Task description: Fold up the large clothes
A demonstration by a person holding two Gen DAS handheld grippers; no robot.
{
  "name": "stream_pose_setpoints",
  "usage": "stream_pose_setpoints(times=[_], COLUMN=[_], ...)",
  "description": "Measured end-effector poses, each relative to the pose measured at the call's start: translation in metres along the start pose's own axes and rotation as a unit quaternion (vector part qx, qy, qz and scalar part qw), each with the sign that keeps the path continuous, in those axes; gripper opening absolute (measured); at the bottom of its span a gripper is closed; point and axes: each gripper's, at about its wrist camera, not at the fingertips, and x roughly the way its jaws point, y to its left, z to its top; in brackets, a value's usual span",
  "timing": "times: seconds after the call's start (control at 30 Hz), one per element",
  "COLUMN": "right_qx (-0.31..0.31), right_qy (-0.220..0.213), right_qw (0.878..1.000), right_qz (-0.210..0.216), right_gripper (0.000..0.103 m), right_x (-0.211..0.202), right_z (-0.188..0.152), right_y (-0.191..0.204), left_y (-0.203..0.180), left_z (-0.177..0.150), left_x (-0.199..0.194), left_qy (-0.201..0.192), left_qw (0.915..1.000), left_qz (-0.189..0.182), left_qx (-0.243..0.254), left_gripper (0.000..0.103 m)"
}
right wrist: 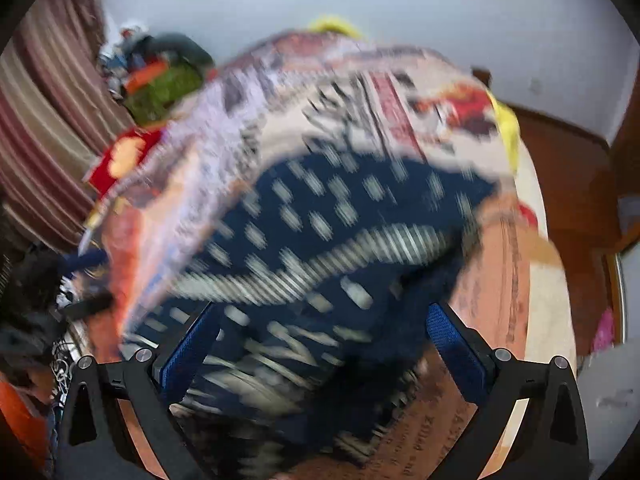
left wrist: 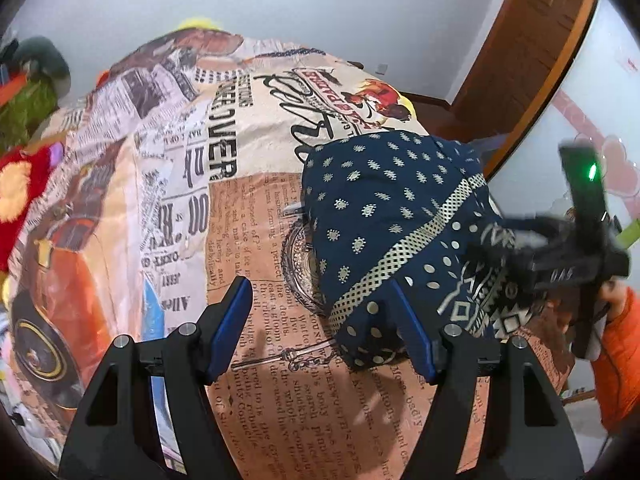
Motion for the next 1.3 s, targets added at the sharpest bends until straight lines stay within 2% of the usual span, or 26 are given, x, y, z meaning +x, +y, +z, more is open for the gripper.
stream_pose_setpoints(times=[0.07,0.2,0.33,0.47,0.57,0.63,0.73,0.8,0.9,1.13,1.2,1.27,1.3], right_qx=[0.018,0.066,0.079,0.068,0.092,0.115,0.132,0.125,0.121,0.125,0.127,0.135,0.139], right_qy=[0.022,0.038,0.037,0.024,0.037,0.05,0.065,0.066,0.063,0.054,0.049,0.044,0.042], right_qw=[1.0,0.996,0.994,0.996,0.992,0.987,0.981,0.981,0.979,0.977,0.976,0.974,0.973], right_qz=[-0.001,0.039,0.061,0.058,0.076,0.096,0.123,0.134,0.149,0.165,0.171,0.178,0.182], right_gripper=[0.103,0.103,0.103,0.103,0.103,0.103,0.103,0.103,0.103,0.102,0.098,0.093,0.089], right_x=[0.008,0.01,0.008,0.011,0.024,0.034,0.046,0.05,0.057,0.071,0.074,0.076,0.077], right_z=[-0.016,-0.037,-0.035,-0.023,-0.013,-0.01,-0.008,-0.006,-0.002,0.008,0.01,0.012,0.013], right_y=[-0.019,-0.047,-0.054,-0.048,-0.052,-0.058,-0.063,-0.062,-0.059,-0.057,-0.056,-0.058,-0.058], left_y=[0.002,-0.002,-0.007,-0.007,-0.002,0.006,0.011,0.013,0.016,0.017,0.018,0.018,0.017], left_z=[0.0,0.005,0.014,0.023,0.028,0.03,0.032,0.033,0.034,0.033,0.034,0.036,0.037], left_x=[0.006,0.016,0.026,0.047,0.073,0.089,0.107,0.117,0.133,0.164,0.169,0.171,0.169], left_qy=[0.004,0.01,0.021,0.048,0.09,0.108,0.122,0.126,0.139,0.16,0.162,0.16,0.154], left_qw=[1.0,0.9998,0.9983,0.994,0.9855,0.9761,0.9676,0.965,0.9562,0.9367,0.9328,0.9314,0.9339], left_qz=[-0.006,-0.018,-0.052,-0.089,-0.12,-0.151,-0.175,-0.181,-0.205,-0.251,-0.26,-0.263,-0.259], left_qx=[-0.003,-0.002,-0.011,-0.043,-0.08,-0.113,-0.135,-0.142,-0.157,-0.184,-0.19,-0.195,-0.192], left_gripper=[0.07,0.07,0.07,0.076,0.076,0.085,0.091,0.095,0.099,0.1,0.1,0.098,0.094])
